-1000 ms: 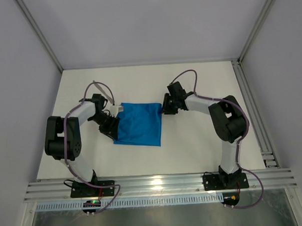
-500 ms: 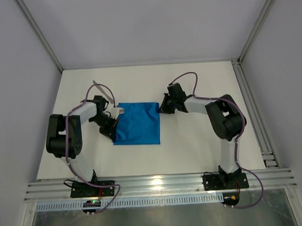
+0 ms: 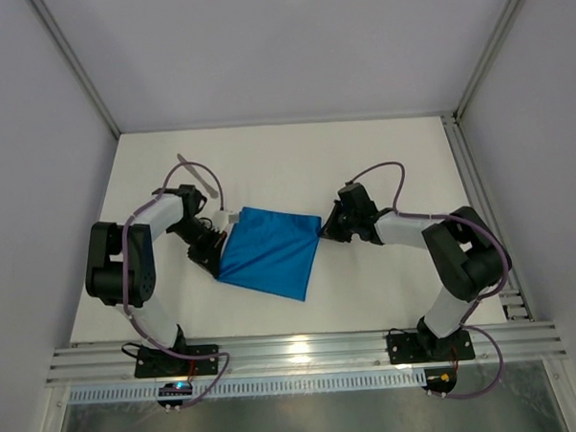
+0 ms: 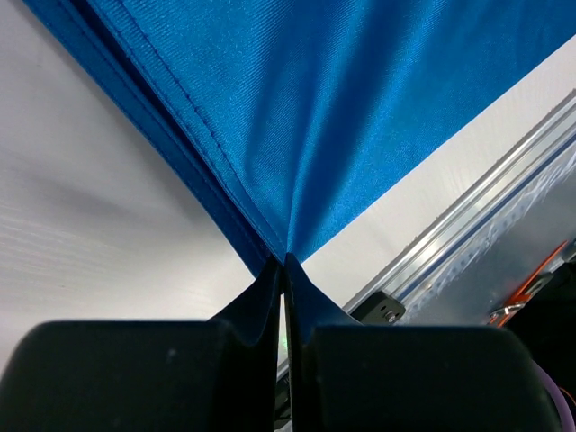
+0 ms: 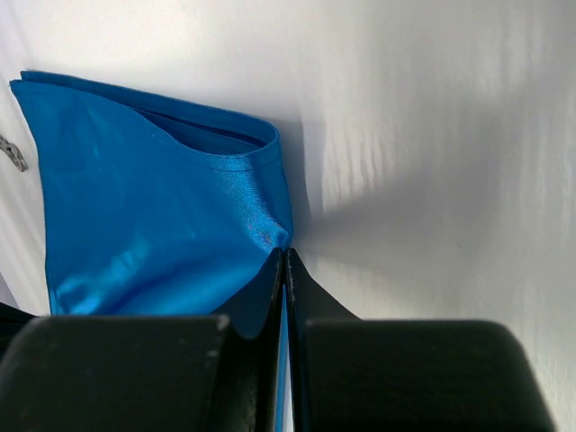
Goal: Fold the napkin into a case and place the utensils inside
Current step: Smooth out the square-folded napkin at the center of the board.
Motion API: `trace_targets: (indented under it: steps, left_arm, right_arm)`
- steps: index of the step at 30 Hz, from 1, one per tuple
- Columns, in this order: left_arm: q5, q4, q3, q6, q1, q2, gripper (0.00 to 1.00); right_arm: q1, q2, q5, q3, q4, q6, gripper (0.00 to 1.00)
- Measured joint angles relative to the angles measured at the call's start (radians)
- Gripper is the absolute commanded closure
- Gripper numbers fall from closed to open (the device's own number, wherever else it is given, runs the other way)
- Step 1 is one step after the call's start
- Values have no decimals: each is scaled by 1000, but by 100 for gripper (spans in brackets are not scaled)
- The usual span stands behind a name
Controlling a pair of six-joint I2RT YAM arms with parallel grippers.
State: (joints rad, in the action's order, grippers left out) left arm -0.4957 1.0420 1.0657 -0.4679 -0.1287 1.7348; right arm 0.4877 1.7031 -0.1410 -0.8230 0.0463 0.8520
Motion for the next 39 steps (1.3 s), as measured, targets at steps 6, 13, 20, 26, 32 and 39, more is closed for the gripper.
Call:
trace_targets:
  steps: [6,13,20,26,32,39]
  left_arm:
    - [10,24,-1,-20,-35,18,91]
    - [59,-26,-2,1,-50,40,85]
    - [89,-39,-4,8,-50,47,61]
    - [98,-7,27,7,-50,5,65]
    - [76,11,81,15,-50,-79,86]
    - [85,-17,37,27,-84,-17,84]
  right_arm:
    - [28,-66,44,97,19,48,96]
    - [29,-72,55,102,15,45,81]
    - [29,-173,107,67,-107,-29,61]
    - [40,-252,149,-8,-163,-127,86]
    - [45,-164,65,-41,-120,-166,96]
    - [32,21,7,-107,-88,-138,96]
